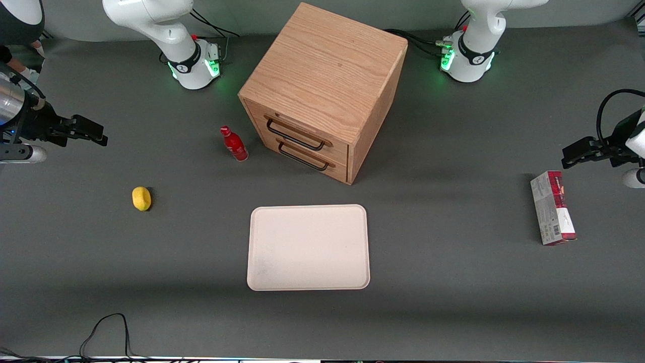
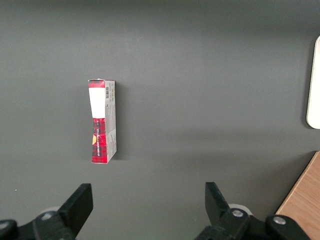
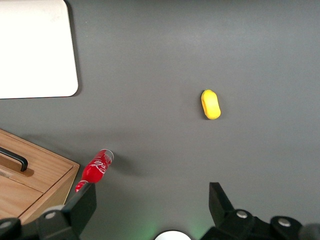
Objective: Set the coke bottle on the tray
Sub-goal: 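Move the right gripper down over the red Coca-Cola bottle by the cabinet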
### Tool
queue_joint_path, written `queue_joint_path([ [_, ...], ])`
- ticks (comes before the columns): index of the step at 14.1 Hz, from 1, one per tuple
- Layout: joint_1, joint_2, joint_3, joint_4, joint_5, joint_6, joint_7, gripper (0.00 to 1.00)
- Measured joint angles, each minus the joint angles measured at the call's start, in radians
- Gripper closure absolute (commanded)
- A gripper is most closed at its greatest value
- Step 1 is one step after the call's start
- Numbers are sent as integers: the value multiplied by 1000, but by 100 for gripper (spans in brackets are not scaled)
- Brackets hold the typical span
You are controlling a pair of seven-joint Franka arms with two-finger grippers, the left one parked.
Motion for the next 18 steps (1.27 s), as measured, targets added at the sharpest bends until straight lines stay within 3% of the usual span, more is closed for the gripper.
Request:
queue_joint_path([
  [5, 2, 0, 21, 1, 6, -3, 63, 0],
  [9, 12, -32, 158, -62, 48, -6, 220, 0],
  [18, 17, -322, 408, -796, 92, 560, 381, 0],
])
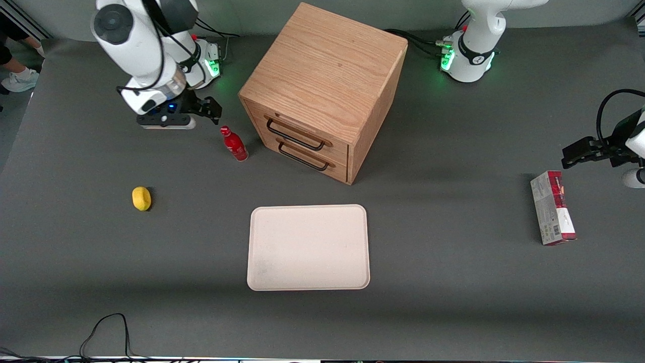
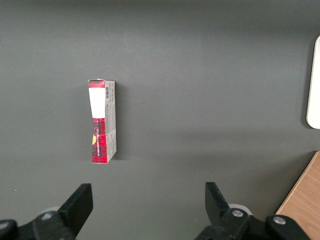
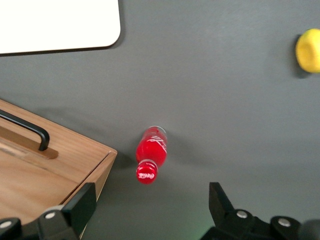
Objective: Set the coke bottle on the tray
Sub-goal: 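Move the right gripper down over the red Coca-Cola bottle by the cabinet, then close the right gripper around the bottle's cap end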
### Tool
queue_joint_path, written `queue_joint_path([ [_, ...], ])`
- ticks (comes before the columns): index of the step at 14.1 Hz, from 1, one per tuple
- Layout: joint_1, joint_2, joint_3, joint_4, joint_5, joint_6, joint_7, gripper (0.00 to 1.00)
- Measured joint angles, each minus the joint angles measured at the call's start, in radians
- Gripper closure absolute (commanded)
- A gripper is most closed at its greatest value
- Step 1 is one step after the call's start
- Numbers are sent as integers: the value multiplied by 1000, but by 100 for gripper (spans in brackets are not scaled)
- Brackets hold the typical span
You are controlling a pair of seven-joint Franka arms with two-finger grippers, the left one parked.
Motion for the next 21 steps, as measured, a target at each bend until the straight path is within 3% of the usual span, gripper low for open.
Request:
queue_joint_path([
  [6, 1, 37, 36, -178, 9, 252, 0, 0],
  [14, 9, 133, 119, -200, 12, 355, 56, 0],
  [15, 9, 135, 119, -200, 12, 356, 56, 3],
  [18, 9, 135, 119, -203, 12, 356, 56, 24],
  [21, 9, 135, 119, -210, 12, 356, 56, 54],
])
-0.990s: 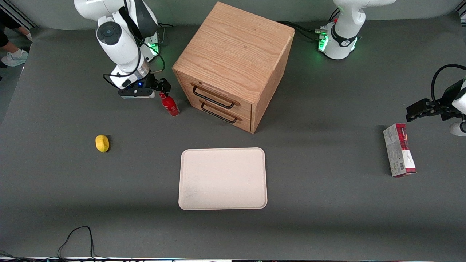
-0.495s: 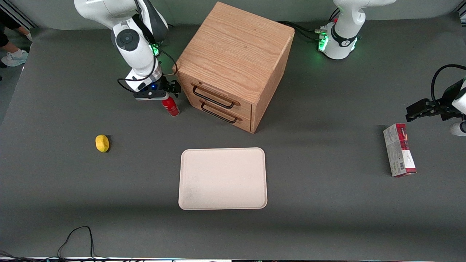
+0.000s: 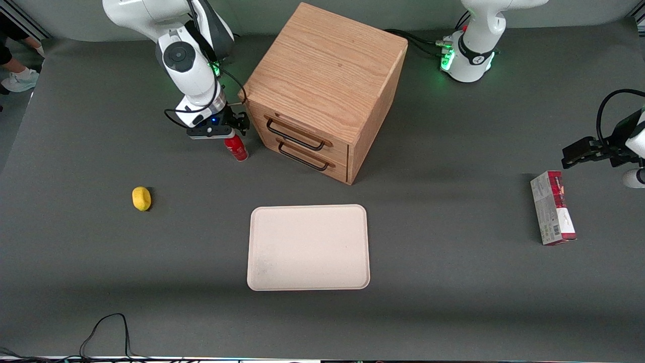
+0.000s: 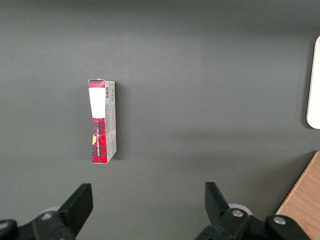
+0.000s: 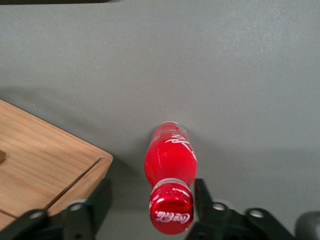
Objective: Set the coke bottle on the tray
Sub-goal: 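Close the right gripper around the bottle's cap end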
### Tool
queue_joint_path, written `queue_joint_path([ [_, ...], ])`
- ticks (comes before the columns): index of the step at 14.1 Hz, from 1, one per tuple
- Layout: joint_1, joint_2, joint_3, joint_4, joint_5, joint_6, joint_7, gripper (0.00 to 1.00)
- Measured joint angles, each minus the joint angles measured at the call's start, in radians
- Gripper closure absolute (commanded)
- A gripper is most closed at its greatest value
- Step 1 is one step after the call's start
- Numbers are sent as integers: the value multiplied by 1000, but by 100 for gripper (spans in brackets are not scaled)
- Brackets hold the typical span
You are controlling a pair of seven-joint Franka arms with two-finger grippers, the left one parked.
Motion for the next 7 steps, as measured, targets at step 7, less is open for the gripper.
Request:
queue_joint_path([
  [7, -2, -3, -6, -1, 0, -8, -2, 79],
])
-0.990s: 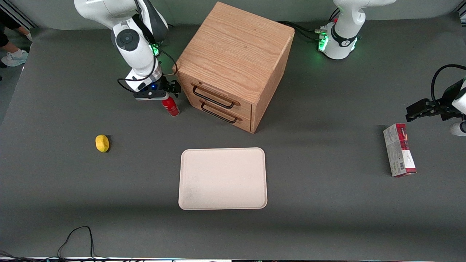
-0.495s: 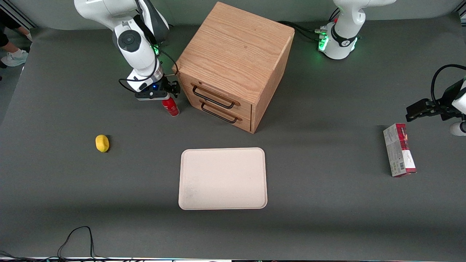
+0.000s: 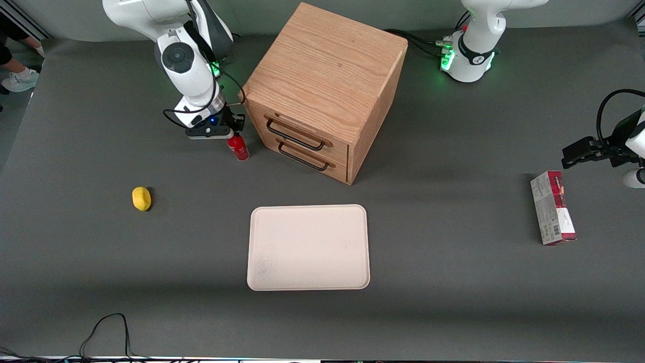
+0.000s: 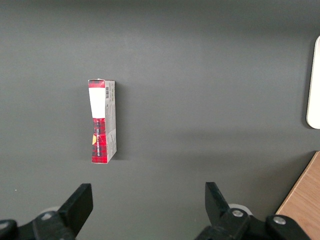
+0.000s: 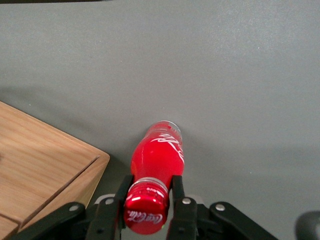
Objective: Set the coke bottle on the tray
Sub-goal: 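Close the right gripper around the bottle's cap end, then lift the bottle and carry it toward the white tray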
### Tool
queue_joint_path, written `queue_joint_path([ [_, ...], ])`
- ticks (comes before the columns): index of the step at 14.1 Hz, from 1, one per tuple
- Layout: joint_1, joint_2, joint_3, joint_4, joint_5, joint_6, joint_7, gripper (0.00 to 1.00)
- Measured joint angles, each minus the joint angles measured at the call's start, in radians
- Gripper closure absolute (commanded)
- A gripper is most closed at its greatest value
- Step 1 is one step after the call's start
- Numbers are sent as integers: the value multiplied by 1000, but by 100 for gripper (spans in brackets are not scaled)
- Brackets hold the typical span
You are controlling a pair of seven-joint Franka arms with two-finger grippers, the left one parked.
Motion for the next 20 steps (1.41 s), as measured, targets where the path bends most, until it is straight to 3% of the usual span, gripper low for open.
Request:
queue_joint_path([
  [5, -2, -18, -23, 94, 0, -127, -1, 79],
  [11, -12, 25, -98, 518, -2, -511, -56, 79],
  [17, -16, 352, -116, 1135, -81, -840, -67, 79],
  [20, -16, 541, -113, 1407, -139, -929, -76, 79],
])
